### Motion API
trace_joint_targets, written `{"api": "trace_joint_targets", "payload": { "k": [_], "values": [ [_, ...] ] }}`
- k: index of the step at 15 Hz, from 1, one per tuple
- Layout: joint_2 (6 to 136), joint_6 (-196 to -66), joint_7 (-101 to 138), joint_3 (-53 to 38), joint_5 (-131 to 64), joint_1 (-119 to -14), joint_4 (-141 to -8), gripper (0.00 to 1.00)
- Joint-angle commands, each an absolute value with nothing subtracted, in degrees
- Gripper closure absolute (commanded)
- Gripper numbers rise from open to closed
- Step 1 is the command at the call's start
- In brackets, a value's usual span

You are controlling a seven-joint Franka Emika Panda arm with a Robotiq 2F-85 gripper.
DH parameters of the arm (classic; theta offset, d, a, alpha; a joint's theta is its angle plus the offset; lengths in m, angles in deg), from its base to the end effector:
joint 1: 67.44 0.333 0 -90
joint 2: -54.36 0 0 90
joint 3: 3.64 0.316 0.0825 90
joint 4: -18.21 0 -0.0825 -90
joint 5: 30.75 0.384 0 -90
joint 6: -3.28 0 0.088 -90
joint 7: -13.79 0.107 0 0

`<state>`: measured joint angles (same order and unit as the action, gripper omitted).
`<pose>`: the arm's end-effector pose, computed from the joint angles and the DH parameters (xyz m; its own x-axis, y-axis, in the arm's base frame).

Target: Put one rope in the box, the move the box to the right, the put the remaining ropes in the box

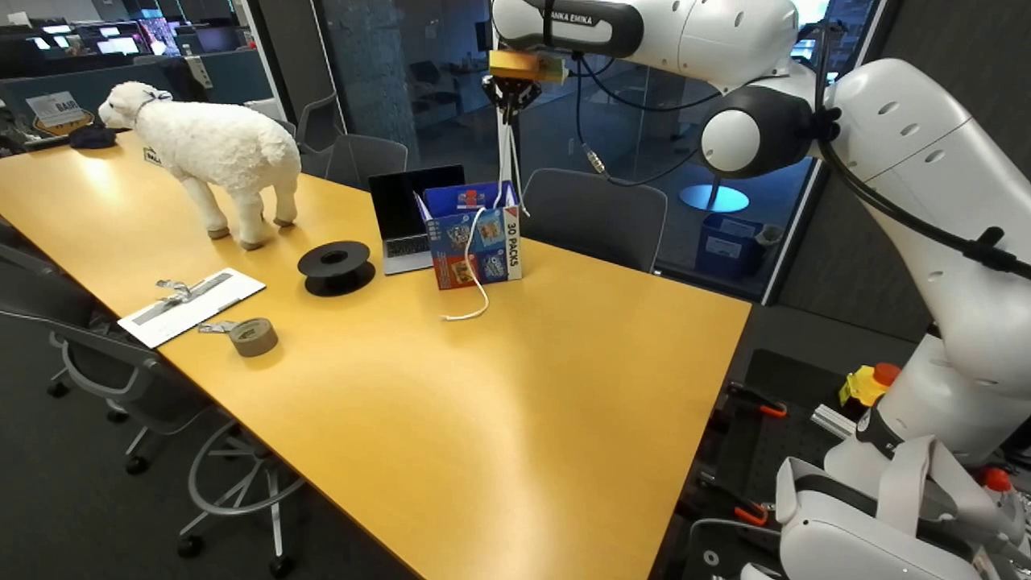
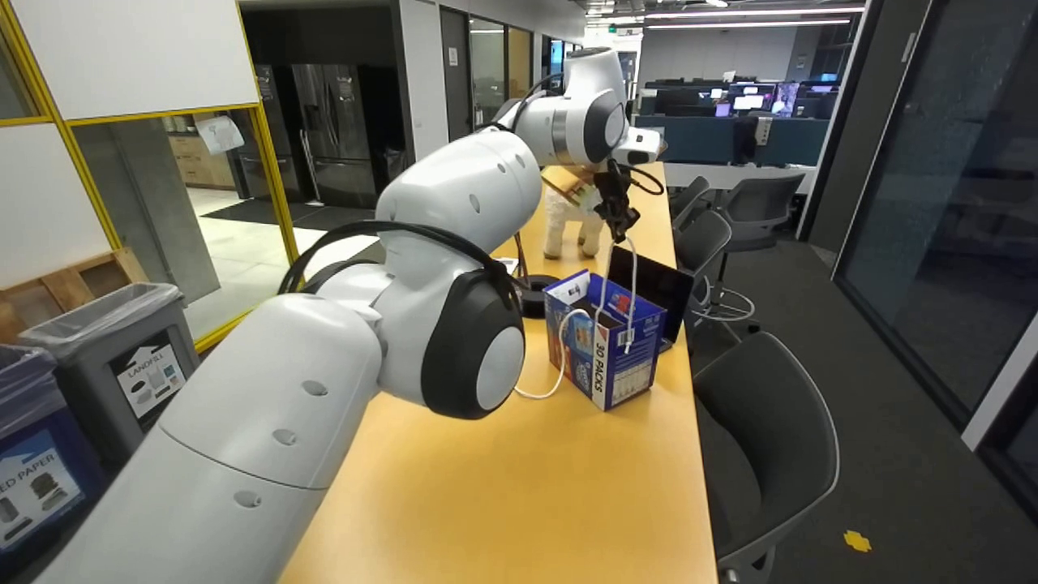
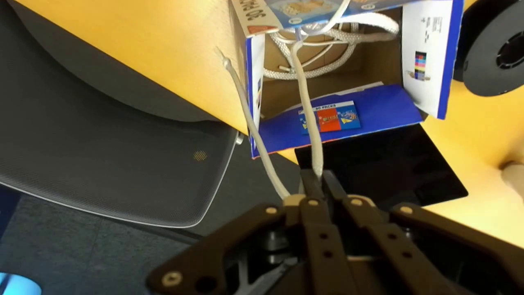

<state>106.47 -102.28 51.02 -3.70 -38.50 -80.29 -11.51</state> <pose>0.7696 -0.1869 0.5364 0.5723 -0.7160 0.3997 -0.7359 -0.6635 -0.1351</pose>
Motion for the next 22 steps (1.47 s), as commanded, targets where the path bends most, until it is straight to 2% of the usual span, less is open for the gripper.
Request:
{"api": "trace_joint_targets", "payload": {
  "k": [1, 8, 14, 15, 17, 18, 22],
  "values": [
    [108.62, -108.64, 54.12, -4.92, -39.15, -80.39, -9.96, 0.94],
    [109.38, -119.73, 62.16, -9.34, -42.75, -78.75, -9.63, 0.94],
    [108.14, -121.41, 65.12, -9.84, -42.67, -76.92, -8.95, 0.94],
    [111.88, -118.18, 63.63, -11.31, -39.74, -76.48, -1.94, 0.95],
    [111.62, -117.77, 63.07, -10.83, -38.32, -76.35, -2.76, 0.95],
    [109.25, -119.74, 63.0, -10.63, -37.75, -76.03, -7.62, 0.95],
    [113.18, -118.23, 61.49, -10.0, -35.71, -76.02, -5.54, 0.95]
  ]
}}
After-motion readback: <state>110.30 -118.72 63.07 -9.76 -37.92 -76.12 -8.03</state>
